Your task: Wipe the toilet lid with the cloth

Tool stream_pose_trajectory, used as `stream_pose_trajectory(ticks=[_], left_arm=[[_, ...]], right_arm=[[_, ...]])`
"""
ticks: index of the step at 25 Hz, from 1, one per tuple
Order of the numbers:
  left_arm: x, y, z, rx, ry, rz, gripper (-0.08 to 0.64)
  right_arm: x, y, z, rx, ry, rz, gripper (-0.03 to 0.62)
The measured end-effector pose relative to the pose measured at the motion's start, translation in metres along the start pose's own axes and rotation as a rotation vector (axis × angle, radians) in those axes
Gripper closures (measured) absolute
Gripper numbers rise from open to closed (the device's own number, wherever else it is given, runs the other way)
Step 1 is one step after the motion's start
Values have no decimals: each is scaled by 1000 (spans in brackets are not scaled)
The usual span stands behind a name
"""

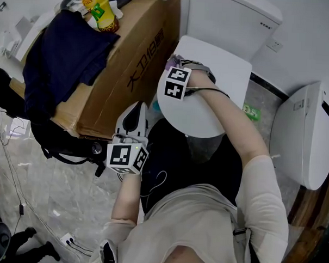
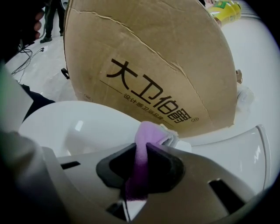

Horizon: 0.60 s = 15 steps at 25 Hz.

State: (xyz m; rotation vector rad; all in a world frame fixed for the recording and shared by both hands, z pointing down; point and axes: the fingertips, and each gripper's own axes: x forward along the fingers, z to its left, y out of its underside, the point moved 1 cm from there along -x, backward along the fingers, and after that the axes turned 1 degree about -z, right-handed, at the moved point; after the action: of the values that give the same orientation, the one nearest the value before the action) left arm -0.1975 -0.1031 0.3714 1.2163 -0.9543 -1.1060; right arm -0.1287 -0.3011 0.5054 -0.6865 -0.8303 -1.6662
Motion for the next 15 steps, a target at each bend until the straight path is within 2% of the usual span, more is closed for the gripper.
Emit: stream_pose_trajectory(ticks=[11, 15], left_arm=[[-4, -7, 5, 2, -24, -25, 543], [-6, -10, 6, -2, -25, -29, 544]], right_arm=[[-26, -13, 44, -46, -43, -29, 514], [-36, -18, 60, -43, -93, -40, 514]])
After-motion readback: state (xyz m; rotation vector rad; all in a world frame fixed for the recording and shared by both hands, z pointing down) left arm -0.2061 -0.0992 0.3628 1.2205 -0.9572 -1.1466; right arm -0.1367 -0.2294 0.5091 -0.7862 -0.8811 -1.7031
